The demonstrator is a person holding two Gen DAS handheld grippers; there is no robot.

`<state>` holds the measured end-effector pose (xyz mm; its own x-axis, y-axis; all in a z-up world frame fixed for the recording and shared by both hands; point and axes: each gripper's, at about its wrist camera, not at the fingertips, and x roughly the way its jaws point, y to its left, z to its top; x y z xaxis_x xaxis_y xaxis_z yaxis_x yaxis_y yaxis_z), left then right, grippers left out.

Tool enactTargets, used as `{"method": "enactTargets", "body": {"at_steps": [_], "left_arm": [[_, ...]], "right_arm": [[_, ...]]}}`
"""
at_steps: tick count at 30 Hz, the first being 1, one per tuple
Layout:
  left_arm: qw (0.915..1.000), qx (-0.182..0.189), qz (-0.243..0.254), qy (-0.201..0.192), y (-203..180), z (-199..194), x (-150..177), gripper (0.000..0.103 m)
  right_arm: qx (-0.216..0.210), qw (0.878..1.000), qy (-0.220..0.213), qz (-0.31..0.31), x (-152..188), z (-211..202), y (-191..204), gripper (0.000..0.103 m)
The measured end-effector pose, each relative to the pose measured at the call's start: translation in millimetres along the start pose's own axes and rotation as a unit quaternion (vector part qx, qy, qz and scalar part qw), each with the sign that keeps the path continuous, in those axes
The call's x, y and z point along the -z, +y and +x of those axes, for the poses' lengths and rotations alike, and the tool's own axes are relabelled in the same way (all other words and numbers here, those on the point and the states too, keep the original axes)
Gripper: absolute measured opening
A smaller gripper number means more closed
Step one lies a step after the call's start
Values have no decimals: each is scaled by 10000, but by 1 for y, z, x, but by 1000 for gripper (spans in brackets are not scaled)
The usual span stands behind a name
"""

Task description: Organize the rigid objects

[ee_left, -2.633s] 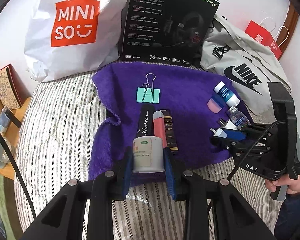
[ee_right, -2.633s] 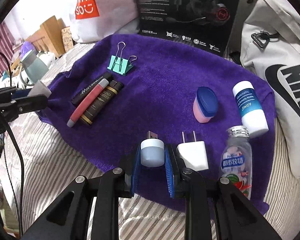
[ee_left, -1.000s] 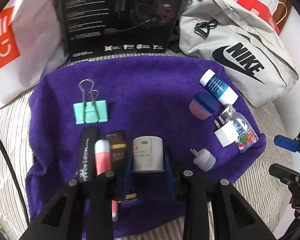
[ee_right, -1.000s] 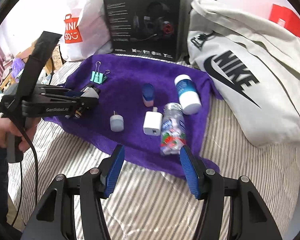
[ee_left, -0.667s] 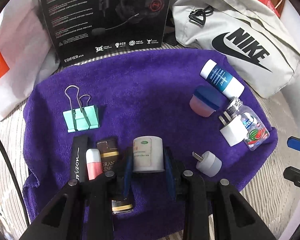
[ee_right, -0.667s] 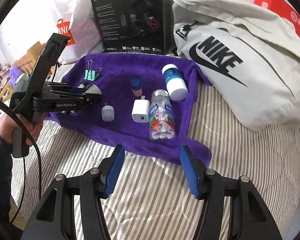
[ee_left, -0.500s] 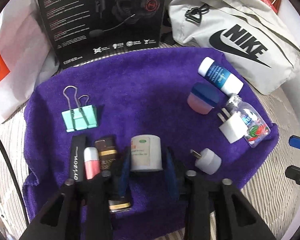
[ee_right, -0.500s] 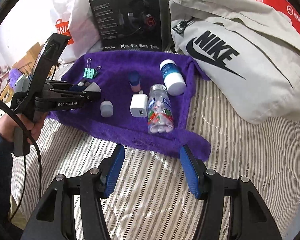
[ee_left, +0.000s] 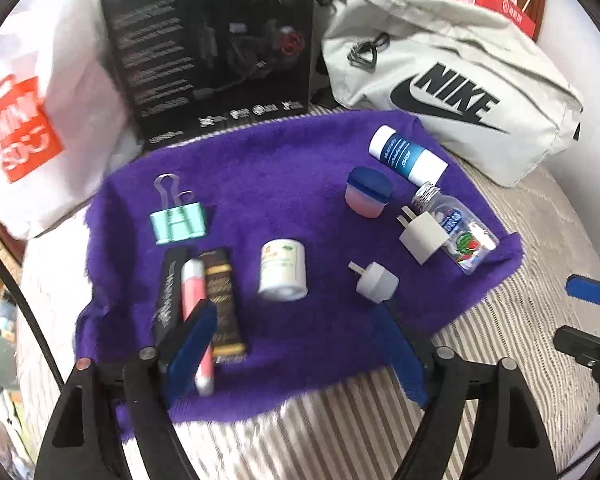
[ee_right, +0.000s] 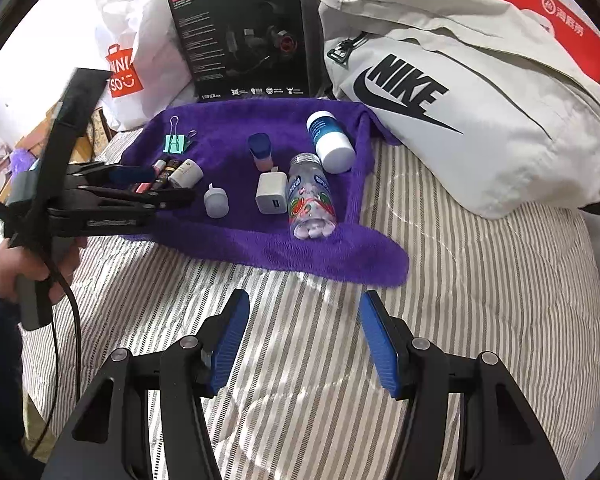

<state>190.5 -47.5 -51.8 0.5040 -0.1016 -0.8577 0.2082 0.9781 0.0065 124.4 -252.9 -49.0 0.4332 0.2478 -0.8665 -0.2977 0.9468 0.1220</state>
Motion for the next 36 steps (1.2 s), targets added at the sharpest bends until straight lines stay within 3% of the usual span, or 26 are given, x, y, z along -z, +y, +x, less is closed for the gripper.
{"method": "enactTargets", "body": {"at_steps": [2, 5, 9, 13, 21, 36], "left_arm": [[9999, -39, -129, -71, 2, -12, 7, 91], [9989, -150, -411, -153, 8, -28, 19, 100], [9955, -73, -932, -122, 22, -47, 43, 101], [9934, -320, -1078, -225, 28, -69, 64, 103], [9900, -392, -1318, -323, 34, -99, 94, 103], [9889, -514, -1340, -374, 11, -127, 128, 103]], "right_arm": [[20, 10000, -22, 46, 2, -2, 5, 59], [65, 9999, -80, 83, 3, -6, 12, 73], [60, 9998, -139, 144, 3, -10, 22, 79], [92, 9994, -185, 276, 2, -16, 30, 87], [281, 9986, -260, 376, 16, -36, 40, 103], [524, 9976, -157, 431, 51, -65, 45, 103]]}}
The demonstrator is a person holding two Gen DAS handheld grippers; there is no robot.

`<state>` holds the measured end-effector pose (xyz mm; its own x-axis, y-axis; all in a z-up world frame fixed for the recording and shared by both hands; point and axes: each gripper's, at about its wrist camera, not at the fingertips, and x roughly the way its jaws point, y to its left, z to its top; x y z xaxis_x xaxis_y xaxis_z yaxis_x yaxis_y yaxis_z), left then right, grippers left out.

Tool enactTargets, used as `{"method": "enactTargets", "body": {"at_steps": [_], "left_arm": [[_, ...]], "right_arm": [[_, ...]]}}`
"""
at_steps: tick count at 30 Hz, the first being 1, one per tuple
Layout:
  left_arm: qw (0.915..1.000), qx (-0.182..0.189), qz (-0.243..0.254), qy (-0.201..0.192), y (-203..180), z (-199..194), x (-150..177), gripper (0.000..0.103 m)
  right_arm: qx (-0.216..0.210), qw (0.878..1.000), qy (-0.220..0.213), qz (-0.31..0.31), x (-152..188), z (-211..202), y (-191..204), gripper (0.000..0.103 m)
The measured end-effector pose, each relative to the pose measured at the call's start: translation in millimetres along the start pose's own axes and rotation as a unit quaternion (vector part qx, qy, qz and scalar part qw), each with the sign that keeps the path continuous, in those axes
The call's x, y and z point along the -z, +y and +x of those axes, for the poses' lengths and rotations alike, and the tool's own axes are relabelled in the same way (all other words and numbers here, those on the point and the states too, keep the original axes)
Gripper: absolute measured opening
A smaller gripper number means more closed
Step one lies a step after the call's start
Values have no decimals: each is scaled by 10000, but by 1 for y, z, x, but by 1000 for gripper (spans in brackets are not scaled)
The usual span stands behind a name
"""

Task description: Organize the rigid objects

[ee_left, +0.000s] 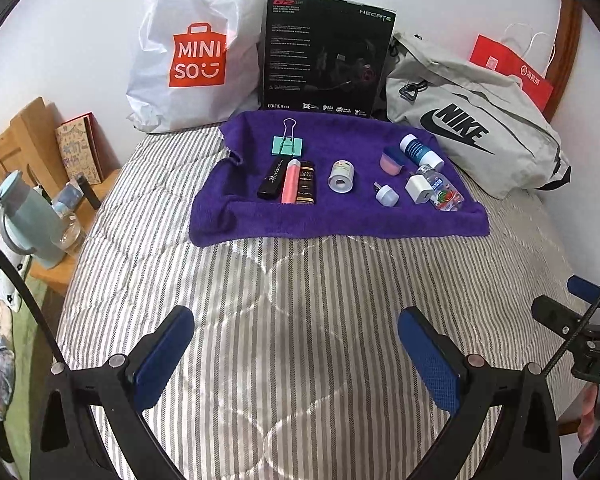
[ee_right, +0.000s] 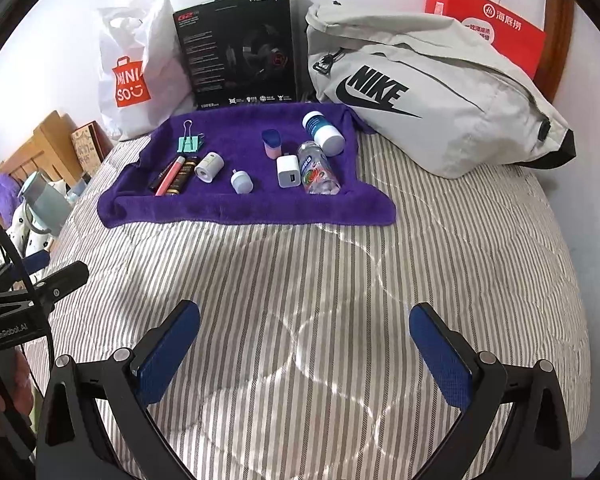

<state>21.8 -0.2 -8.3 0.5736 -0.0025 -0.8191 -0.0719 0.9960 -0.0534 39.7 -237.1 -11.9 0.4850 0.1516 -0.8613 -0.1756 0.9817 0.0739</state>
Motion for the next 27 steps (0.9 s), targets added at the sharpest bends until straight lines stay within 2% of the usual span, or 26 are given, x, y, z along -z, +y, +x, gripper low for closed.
{"method": "enactTargets", "body": {"at_steps": [9, 27], "left_arm": [[9999, 21, -87, -108, 4, -16, 0, 103], [10000, -11, -23, -19, -1, -12, 4, 103]], "right_arm": [[-10, 10000, -43, -66, 6, -8, 3, 103], [4, 10000, 4, 32, 12, -8, -6, 103]]}}
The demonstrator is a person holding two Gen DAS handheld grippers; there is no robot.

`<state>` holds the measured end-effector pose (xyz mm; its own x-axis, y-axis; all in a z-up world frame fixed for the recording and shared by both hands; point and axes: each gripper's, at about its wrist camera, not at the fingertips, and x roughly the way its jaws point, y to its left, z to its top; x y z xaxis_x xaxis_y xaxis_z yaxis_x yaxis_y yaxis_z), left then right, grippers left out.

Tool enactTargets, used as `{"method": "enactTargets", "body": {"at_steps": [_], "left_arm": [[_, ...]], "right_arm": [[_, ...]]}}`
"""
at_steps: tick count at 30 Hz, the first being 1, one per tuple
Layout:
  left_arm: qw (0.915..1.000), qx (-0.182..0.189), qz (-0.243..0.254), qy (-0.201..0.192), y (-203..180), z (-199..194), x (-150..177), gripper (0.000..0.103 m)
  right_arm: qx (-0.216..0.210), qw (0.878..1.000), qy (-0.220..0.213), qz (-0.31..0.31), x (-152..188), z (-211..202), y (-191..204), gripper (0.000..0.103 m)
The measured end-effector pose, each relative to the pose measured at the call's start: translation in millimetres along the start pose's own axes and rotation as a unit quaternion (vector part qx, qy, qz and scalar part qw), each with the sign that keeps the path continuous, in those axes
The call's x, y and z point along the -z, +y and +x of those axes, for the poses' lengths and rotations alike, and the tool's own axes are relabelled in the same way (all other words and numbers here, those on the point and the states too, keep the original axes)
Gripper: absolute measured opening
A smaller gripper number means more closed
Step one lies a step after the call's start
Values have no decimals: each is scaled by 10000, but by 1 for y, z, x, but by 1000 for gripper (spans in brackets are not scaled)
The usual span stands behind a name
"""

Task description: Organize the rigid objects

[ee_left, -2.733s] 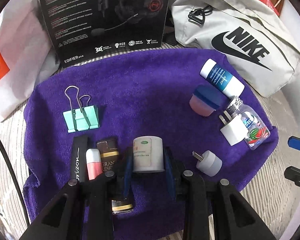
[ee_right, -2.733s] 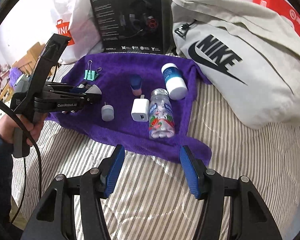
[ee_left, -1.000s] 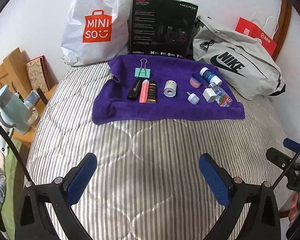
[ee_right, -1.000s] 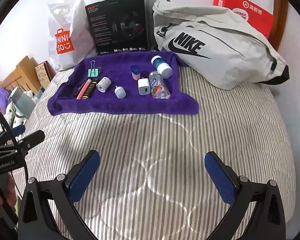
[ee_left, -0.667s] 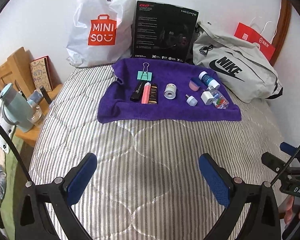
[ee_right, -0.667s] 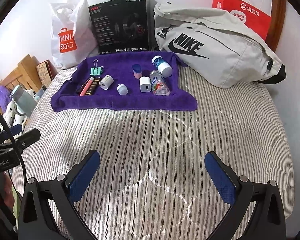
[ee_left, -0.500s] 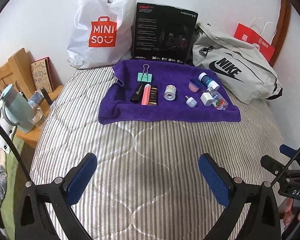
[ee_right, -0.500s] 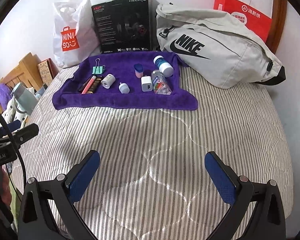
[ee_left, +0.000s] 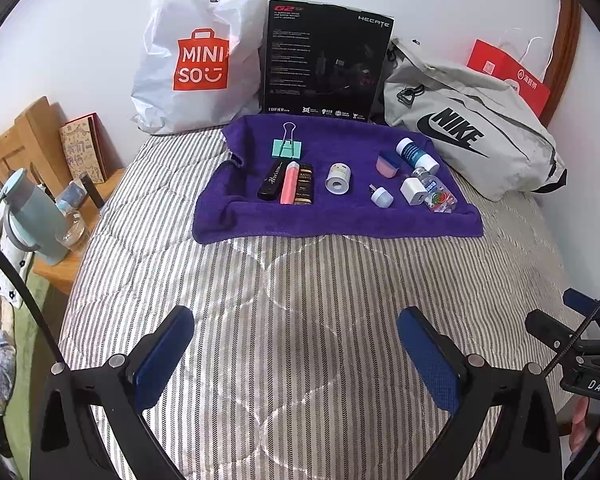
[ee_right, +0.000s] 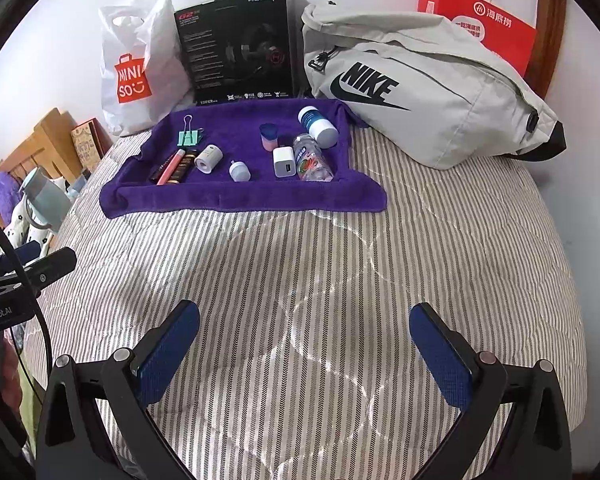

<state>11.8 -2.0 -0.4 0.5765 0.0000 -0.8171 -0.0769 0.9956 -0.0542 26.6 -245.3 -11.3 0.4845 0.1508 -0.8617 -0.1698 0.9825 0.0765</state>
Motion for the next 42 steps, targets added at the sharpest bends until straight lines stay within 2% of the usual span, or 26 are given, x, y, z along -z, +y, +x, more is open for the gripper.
{"method": "enactTargets", "body": {"at_steps": [42], "left_arm": [[9999, -35, 100, 54, -2, 1, 1, 103]], "right_arm": [[2, 10000, -14, -30, 0, -4, 2, 103]]}}
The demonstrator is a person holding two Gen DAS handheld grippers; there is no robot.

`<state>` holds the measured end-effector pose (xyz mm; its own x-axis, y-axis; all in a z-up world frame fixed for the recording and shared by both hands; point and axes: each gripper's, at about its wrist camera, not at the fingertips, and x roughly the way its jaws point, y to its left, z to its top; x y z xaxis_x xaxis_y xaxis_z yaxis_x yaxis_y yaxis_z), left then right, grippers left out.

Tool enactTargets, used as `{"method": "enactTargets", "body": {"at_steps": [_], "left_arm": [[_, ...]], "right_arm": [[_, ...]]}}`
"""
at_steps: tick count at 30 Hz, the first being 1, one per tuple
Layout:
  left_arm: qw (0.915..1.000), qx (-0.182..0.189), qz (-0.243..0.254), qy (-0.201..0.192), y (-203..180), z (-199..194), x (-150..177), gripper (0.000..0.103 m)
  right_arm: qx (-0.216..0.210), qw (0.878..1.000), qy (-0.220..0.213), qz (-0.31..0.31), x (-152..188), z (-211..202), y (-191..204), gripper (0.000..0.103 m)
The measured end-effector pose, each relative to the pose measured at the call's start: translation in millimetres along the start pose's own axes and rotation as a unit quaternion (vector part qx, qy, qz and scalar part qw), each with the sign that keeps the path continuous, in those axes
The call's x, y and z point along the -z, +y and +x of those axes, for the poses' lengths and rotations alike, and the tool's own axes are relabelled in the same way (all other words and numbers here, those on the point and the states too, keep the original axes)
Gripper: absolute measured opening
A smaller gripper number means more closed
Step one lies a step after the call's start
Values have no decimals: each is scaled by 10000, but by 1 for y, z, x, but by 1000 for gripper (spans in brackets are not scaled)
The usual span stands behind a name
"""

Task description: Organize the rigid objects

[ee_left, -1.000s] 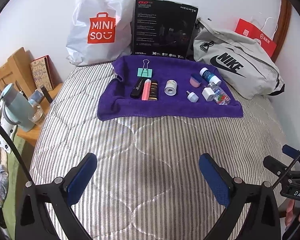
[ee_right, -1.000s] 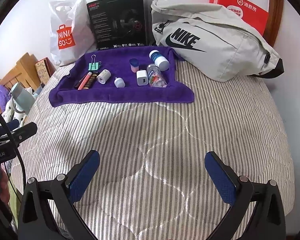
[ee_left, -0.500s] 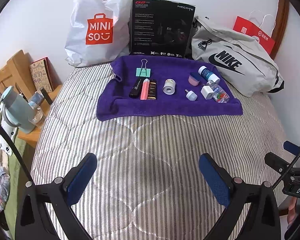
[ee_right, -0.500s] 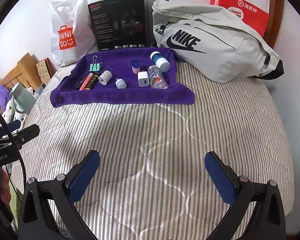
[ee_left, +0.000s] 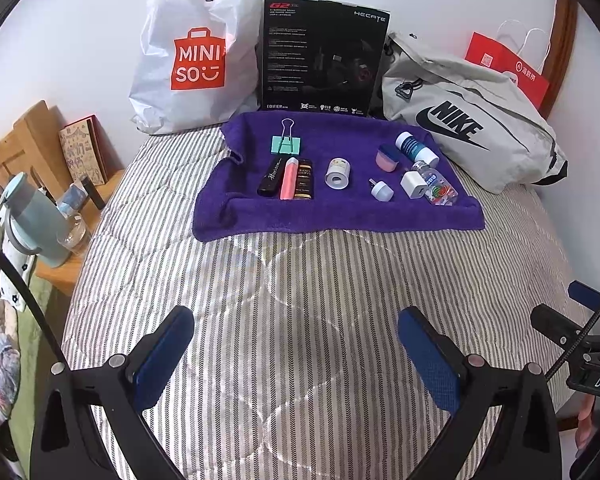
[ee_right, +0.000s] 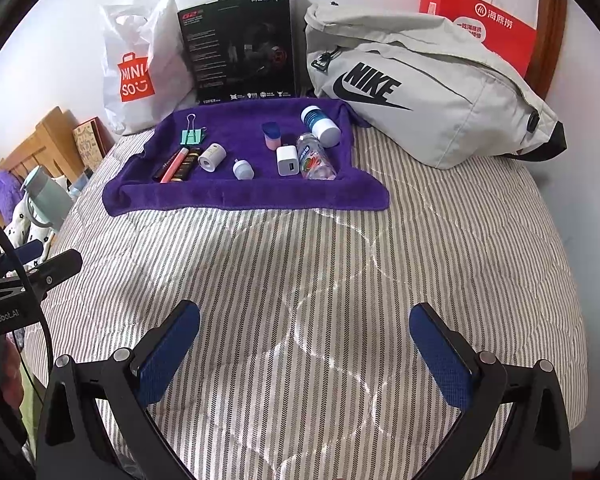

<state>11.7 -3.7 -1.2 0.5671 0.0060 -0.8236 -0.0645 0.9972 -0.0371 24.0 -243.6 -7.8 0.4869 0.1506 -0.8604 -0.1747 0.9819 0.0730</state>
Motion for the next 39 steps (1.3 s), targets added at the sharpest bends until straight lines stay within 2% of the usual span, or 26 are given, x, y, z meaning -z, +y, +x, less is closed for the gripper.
{"method": "enactTargets", "body": {"at_steps": [39], "left_arm": [[10000, 38, 81, 14, -1, -1, 2, 103]], "right_arm": [[63, 10000, -34, -52, 1, -8, -2, 103]]}}
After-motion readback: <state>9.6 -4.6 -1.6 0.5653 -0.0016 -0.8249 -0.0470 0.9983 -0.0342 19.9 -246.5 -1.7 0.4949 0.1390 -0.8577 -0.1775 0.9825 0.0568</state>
